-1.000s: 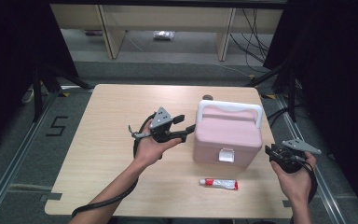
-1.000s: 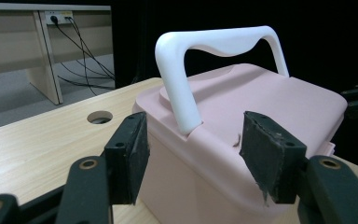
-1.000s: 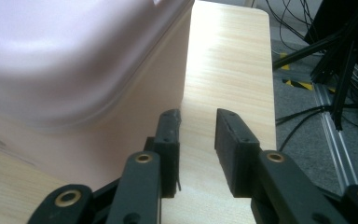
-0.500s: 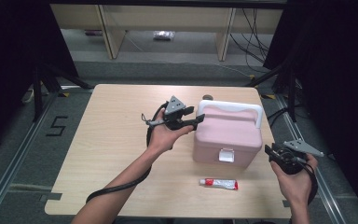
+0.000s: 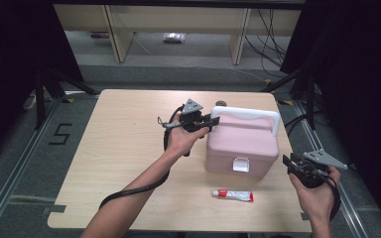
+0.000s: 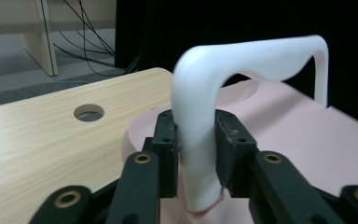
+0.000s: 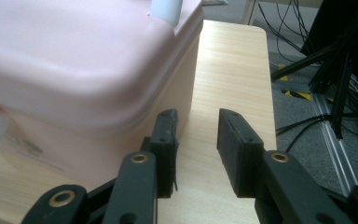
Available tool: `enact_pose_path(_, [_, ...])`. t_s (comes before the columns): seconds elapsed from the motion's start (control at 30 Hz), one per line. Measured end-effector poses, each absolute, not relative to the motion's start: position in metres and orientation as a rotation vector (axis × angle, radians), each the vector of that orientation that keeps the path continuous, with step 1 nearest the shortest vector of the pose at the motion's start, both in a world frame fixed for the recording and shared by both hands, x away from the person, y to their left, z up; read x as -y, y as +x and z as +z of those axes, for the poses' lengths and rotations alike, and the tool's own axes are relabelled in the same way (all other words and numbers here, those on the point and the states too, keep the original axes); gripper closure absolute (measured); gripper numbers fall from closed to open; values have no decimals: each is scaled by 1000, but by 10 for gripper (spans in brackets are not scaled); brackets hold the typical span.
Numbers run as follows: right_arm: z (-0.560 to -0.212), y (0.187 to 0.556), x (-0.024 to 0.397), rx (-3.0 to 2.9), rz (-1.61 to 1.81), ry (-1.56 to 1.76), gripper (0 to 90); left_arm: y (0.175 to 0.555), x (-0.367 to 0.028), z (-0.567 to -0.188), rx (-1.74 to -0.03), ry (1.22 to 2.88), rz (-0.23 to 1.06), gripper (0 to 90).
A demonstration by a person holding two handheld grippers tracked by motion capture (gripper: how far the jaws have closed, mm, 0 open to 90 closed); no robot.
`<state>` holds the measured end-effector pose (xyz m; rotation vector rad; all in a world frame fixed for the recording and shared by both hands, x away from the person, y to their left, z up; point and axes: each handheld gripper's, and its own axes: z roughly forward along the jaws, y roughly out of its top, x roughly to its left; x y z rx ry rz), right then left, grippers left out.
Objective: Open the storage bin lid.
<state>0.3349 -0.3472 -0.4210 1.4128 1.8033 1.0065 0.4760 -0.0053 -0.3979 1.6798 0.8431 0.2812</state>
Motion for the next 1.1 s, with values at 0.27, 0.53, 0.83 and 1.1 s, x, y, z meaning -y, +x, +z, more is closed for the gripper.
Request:
enact_pose_path(0.27, [-418, 324, 341, -1813, 1037, 1443, 900, 477, 7, -391, -881, 1684, 256, 736])
enact_pose_path(0.53, [-413, 320, 333, -1846, 1099, 1407, 900, 476, 8, -385, -938, 1651, 208, 737])
enact_pose_path(0.83, [-412, 321, 321, -1847, 1161, 1415, 900, 476, 8, -381, -969, 1644, 181, 738])
enact_pose_path(1.1, [-409, 323, 317, -1810, 1195, 1373, 900, 475, 5, -379, -940, 1633, 196, 731])
